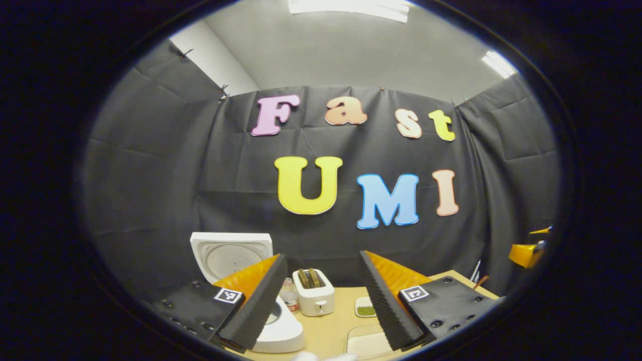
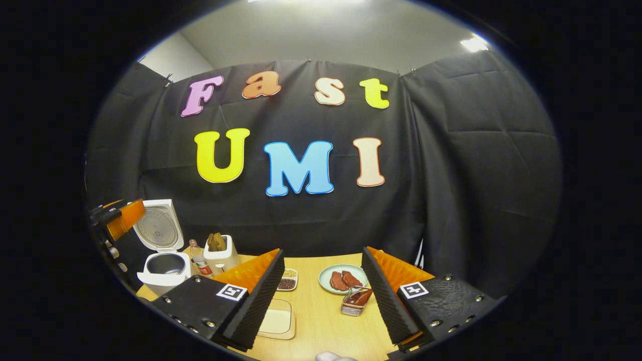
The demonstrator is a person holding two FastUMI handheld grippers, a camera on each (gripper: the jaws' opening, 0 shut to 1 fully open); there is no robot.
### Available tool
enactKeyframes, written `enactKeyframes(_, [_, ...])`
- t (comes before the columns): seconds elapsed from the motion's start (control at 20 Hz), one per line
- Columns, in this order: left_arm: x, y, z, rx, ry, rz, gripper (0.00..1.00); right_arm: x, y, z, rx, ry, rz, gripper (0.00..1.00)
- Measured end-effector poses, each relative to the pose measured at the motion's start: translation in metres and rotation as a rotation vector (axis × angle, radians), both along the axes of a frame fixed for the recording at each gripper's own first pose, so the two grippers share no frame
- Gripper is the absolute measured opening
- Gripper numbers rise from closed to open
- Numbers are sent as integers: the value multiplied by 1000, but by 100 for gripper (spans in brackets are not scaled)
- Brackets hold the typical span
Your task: Close the left gripper, press the button to open the rice cooker; take a wooden spoon from the chopstick holder with the right hand, scoop a spoonful of rice and pour it into the rice cooker, then put the wooden spoon back into the chopstick holder.
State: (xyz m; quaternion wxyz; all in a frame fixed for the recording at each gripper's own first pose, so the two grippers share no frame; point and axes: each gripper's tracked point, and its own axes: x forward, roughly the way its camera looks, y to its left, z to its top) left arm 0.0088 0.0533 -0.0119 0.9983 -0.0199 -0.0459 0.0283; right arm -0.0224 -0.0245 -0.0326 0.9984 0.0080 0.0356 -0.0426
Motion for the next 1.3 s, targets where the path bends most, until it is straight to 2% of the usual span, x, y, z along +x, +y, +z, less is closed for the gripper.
enactKeyframes(0.3, [1, -11, -21, -2, 51, -28, 96, -2, -17, -29, 33, 19, -41, 95])
enactKeyframes(0.5, [2, -19, -36, -1, 85, -33, 96, -1, -28, -77, 70, 60, -56, 95])
enactKeyframes(0.7, [6, -30, -45, 11, 107, -40, 96, 15, -52, -148, 146, 149, -84, 95])
enactKeyframes(0.95, [11, -45, -48, 43, 124, -20, 96, 74, -98, -226, 248, 241, -124, 96])
enactKeyframes(1.0, [12, -49, -48, 39, 127, -15, 100, 88, -106, -238, 265, 262, -129, 96])
enactKeyframes(1.05, [13, -53, -51, 39, 130, -10, 96, 103, -115, -250, 283, 283, -135, 96])
enactKeyframes(1.3, [20, -88, -77, 37, 171, -8, 96, 177, -153, -279, 323, 288, -153, 96])
